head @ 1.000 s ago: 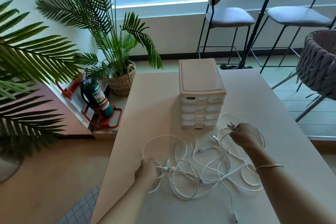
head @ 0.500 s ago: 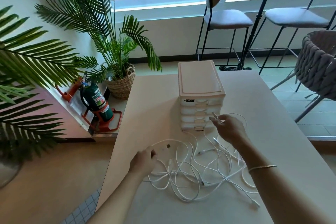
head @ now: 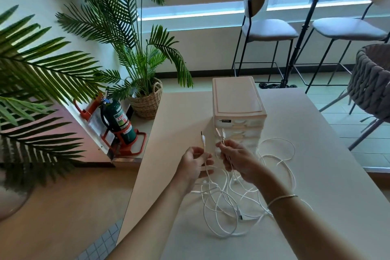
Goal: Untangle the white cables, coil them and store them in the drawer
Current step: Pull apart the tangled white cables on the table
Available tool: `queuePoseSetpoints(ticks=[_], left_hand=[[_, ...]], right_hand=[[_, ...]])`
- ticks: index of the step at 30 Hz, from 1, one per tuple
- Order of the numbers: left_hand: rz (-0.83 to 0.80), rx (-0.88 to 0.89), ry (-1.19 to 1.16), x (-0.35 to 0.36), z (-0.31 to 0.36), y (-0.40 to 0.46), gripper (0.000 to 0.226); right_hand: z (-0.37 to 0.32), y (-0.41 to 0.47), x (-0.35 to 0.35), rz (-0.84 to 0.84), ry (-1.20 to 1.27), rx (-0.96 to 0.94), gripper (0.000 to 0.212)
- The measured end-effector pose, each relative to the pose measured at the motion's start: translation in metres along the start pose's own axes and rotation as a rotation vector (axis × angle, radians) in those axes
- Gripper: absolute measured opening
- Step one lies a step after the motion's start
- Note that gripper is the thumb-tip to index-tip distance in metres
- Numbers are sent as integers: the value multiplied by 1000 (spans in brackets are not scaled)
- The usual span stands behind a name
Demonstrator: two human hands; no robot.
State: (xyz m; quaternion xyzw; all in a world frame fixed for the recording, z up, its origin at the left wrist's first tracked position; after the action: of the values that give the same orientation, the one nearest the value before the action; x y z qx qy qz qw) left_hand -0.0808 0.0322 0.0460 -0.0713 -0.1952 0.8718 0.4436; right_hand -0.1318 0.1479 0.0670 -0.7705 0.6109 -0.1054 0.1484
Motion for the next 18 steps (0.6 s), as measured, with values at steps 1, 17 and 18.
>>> queuePoseSetpoints(ticks=[1,17,18], left_hand=[[-7,26,23,3,2,-1,11],[-219,190,271,11,-4,-12,17],[-234,210,353,8,-11,-10,19]], right_hand=[[1,0,3,9,-26,-20,20],[-9,-1,9,153,156,0,25],[-15,-1,5,164,211,1,24]])
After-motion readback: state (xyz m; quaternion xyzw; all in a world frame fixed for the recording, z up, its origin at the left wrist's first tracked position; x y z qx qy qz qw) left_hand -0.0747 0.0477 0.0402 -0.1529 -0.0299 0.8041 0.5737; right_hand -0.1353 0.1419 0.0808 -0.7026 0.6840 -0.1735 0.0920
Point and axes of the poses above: each hand's wrist, its own y-axis towards the middle knuckle, its own x-axis out of the palm, z = x × y, the point moved 7 cm from there along y, towards the middle knuckle, and after that the axes turned 15 degrees about z, right-handed, at the moved point
